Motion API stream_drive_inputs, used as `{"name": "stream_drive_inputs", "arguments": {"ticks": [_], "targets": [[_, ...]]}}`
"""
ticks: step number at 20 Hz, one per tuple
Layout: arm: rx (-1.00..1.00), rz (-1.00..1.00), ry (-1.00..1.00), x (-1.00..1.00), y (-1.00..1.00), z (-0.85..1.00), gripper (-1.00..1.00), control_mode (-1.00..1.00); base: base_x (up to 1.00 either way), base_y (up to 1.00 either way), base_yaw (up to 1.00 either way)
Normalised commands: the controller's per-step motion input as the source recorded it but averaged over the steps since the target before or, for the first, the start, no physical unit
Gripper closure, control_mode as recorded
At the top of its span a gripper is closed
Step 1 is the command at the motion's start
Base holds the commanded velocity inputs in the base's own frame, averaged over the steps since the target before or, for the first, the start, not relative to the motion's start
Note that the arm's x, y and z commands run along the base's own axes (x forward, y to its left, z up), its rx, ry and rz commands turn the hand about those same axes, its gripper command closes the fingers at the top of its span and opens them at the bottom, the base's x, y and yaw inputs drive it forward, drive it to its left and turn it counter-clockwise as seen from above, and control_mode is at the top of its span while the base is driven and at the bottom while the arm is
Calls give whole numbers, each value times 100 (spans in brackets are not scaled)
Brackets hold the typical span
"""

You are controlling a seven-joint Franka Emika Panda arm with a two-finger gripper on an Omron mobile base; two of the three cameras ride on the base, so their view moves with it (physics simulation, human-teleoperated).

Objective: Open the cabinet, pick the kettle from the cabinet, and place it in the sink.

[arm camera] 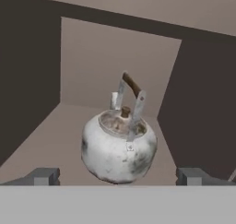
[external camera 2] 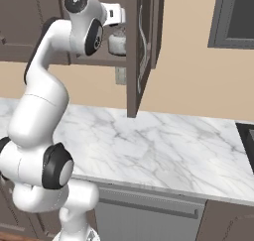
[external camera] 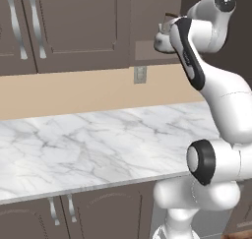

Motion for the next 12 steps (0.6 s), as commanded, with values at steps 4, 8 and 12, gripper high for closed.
{"name": "stream_drive_inputs", "arguments": {"ticks": [4,8,12], "targets": [[3,0,0,32,-9,-1,-100,-100,0,0,0],[2,0,0,27,-10,-8,-100,-100,0,0,0],[6,0,0,29,-7,-16,-100,-100,0,0,0]]}}
